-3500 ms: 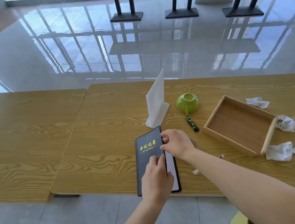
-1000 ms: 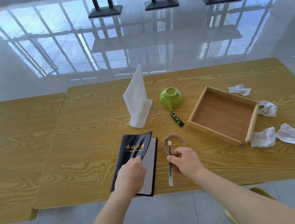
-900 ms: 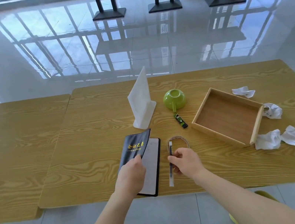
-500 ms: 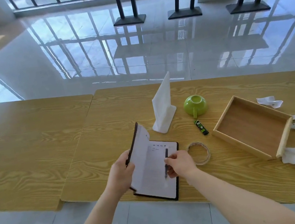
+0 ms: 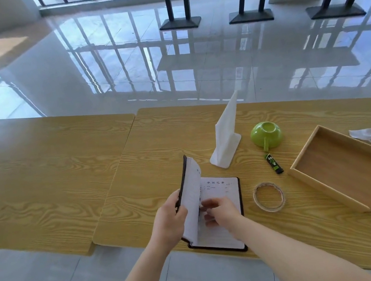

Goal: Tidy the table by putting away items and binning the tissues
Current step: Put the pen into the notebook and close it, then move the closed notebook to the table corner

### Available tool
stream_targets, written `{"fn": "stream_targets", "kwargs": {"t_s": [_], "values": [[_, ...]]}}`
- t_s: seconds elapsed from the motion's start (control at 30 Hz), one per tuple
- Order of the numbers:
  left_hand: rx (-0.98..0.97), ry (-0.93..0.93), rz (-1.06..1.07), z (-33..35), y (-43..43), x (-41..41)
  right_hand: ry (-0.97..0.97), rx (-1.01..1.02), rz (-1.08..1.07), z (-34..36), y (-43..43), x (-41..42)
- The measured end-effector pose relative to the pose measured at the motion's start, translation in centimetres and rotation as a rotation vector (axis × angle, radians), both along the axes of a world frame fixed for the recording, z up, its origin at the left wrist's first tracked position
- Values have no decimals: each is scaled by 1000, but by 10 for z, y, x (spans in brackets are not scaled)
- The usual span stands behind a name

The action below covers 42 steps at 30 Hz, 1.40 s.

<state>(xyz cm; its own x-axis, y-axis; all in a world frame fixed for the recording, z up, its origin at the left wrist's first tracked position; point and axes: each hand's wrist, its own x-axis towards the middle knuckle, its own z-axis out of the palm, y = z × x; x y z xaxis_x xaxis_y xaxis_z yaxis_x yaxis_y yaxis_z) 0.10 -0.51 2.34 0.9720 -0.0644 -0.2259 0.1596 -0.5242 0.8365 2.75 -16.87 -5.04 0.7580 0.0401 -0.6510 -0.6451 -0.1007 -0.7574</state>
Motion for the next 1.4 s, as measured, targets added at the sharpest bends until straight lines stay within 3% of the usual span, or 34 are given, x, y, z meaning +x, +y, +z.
{"fn": "stream_targets", "kwargs": {"t_s": [0.17,0.47,0.67,0.83,1.1,1.23,1.4], "values": [[79,-27,-3,-3,-16,-3,16,63,-50,4,-21,-8],[373,-149,-18,-13,-80,-17,-13,-78,-236,-1,-88,-27],[679,-119,-81,-29,-119,-27,16,-73,-215,0,-109,-34],[716,-112,-175,-45,-127,-30,18,-44,-209,3,-113,-36],[714,-95,-376,-73,-102,-44,-99,-358,71,7,-101,-34],[660,-120,-302,-75,-82,-43,-119,-573,221,6,-86,-31],[744,-122,-232,-76,-55,-31,-157,-695,221,3,-76,-29]]}}
